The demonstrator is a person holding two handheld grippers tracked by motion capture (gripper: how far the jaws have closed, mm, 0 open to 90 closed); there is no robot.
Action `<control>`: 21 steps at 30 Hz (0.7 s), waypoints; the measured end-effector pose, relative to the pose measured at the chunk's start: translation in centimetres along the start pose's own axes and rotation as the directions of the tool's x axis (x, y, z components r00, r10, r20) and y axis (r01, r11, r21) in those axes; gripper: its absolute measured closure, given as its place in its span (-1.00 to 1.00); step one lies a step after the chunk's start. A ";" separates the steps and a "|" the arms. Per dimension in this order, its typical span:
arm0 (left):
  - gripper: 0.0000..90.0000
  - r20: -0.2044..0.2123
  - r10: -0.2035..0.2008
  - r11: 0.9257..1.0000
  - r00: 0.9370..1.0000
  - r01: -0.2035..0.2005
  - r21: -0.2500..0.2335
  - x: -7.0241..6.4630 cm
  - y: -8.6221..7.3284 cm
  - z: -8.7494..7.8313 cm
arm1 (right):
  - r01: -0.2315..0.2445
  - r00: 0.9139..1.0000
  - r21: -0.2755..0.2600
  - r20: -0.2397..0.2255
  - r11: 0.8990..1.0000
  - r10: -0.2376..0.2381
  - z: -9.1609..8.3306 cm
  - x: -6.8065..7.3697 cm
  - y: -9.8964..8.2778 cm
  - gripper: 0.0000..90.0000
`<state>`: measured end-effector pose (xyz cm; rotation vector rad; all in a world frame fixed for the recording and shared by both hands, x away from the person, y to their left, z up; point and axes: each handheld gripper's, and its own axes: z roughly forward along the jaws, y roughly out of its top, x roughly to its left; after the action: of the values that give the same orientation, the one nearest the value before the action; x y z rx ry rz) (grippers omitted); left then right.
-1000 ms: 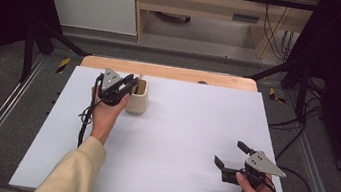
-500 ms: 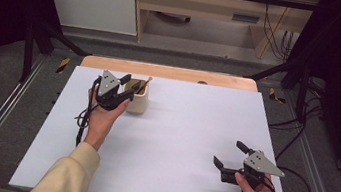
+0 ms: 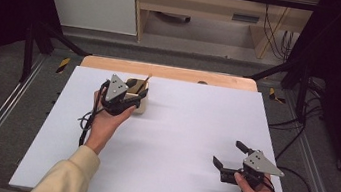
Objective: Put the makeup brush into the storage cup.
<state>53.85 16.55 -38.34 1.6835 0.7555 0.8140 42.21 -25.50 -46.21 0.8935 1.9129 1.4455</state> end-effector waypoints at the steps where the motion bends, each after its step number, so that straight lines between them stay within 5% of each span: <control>1: 0.01 0.003 -0.001 1.000 1.000 0.001 0.002 -0.2 0.0 0.1 | 0.000 1.000 0.000 0.000 1.000 0.000 0.0 0.0 0.0 -0.93; 21: -0.15 0.066 -0.025 0.999 0.998 0.024 0.021 -2.2 0.3 0.7 | -0.002 1.000 0.000 -0.003 1.000 0.002 0.1 0.0 0.0 -0.93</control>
<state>53.21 14.34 -38.52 1.7080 0.7398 0.7324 42.27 -25.48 -46.21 0.8939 1.9155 1.4487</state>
